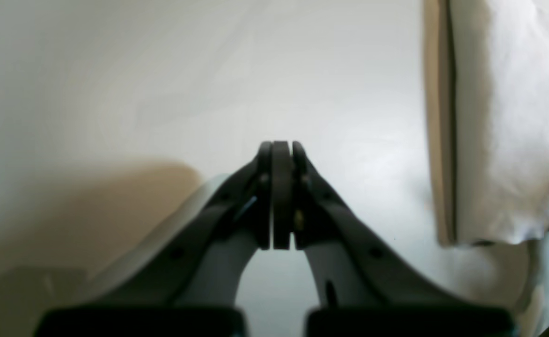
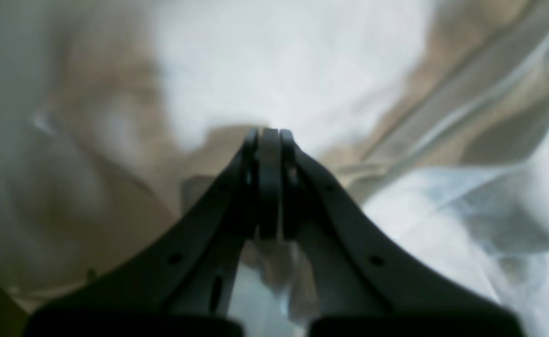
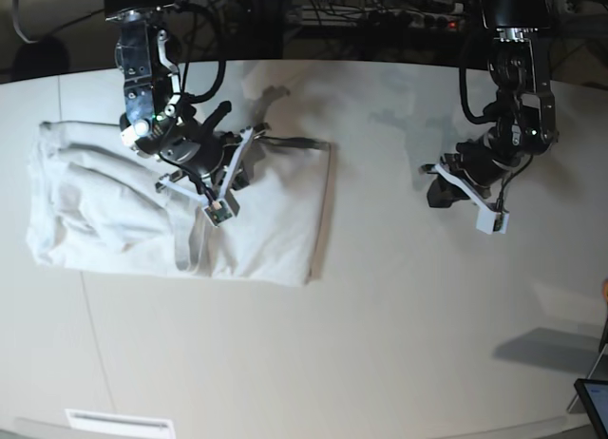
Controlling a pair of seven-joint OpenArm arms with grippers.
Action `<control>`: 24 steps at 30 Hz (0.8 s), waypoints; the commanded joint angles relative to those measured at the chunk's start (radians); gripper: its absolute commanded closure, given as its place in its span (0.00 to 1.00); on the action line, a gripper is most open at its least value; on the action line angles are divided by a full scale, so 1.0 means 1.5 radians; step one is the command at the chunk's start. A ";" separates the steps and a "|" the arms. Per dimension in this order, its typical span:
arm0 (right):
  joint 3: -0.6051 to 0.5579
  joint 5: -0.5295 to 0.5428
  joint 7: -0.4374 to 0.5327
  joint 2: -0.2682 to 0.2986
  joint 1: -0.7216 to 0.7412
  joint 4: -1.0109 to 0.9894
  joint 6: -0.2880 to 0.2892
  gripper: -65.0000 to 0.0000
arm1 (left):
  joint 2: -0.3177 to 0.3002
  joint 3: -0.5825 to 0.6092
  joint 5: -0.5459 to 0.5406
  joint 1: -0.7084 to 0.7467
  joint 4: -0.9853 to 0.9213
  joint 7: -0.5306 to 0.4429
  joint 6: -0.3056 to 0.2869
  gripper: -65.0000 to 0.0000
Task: Fold the T-shirt properly
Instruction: 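Grasp the strip end at the right gripper and fold it over the shirt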
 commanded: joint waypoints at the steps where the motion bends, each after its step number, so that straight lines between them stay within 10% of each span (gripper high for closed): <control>1: 0.011 0.007 0.028 0.004 0.011 0.011 -0.010 0.98 | -0.009 -0.006 -0.008 -0.008 0.009 -0.015 -0.005 1.00; 24: 0.130 0.007 0.033 0.077 0.022 -0.016 -0.037 0.98 | -0.011 -0.006 -0.008 -0.007 0.005 -0.015 -0.005 1.00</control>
